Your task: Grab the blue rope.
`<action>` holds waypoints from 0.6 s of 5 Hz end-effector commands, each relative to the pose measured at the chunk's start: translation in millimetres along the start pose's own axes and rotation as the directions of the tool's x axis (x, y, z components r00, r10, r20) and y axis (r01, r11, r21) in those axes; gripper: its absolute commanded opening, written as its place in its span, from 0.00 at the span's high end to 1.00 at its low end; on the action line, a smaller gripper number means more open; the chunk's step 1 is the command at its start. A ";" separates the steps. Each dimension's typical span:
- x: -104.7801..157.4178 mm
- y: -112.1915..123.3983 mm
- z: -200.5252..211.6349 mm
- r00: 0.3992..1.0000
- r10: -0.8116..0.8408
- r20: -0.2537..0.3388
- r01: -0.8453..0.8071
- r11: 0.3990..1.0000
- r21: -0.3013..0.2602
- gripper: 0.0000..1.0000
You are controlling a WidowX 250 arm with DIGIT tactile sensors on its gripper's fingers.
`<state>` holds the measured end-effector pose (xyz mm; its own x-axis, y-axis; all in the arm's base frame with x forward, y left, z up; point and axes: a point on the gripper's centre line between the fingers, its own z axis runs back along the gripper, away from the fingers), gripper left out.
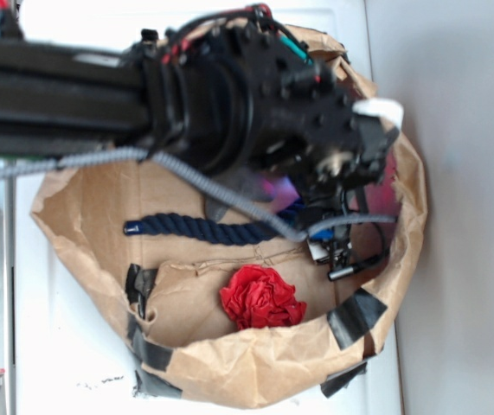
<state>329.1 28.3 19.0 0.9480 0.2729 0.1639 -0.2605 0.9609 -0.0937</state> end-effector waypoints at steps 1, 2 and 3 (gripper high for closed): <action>3.3 3.6 6.2 0.997 0.031 0.065 -0.033 0.999 0.030 1.00; 1.3 3.0 6.5 0.996 0.037 0.083 -0.040 0.998 0.045 1.00; 0.0 2.1 7.6 0.992 0.052 0.114 -0.060 0.995 0.074 1.00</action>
<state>325.3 36.1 17.8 0.9062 0.3438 0.2463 -0.3487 0.9369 -0.0248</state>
